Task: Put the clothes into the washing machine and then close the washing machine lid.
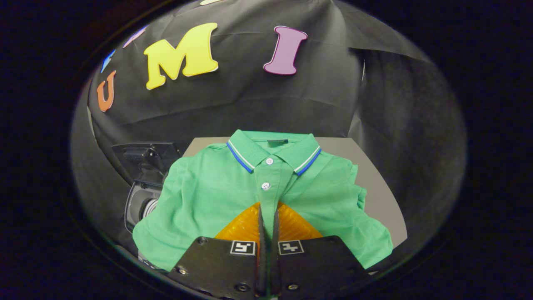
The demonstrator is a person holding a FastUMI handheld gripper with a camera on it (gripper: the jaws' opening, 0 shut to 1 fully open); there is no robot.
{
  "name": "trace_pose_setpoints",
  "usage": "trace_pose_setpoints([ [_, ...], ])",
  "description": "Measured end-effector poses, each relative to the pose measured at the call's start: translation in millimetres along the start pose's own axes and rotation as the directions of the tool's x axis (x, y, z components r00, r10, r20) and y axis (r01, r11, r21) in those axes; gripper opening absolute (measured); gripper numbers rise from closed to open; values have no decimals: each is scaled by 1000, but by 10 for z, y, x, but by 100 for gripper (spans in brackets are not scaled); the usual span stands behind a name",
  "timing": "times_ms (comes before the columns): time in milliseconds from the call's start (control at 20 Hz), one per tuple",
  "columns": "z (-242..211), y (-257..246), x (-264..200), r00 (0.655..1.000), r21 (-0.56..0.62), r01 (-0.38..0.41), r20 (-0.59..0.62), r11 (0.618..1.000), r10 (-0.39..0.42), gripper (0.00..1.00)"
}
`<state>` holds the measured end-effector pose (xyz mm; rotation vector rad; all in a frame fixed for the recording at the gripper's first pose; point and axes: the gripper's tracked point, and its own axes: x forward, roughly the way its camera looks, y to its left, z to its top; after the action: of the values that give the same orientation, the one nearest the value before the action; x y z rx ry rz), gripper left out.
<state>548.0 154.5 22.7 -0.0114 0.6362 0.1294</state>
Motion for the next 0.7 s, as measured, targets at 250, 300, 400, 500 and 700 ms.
trace_pose_setpoints([
  [250,9,15,-46,998,34,3,59,999,-5,7],
  [300,20,13,-62,997,59,-6,79,998,1,7],
  [400,13,14,-106,994,103,-19,105,994,9,7],
  [500,68,20,-162,991,117,-28,137,993,11,6],
  [700,265,149,-524,977,99,-39,215,994,17,6],
])
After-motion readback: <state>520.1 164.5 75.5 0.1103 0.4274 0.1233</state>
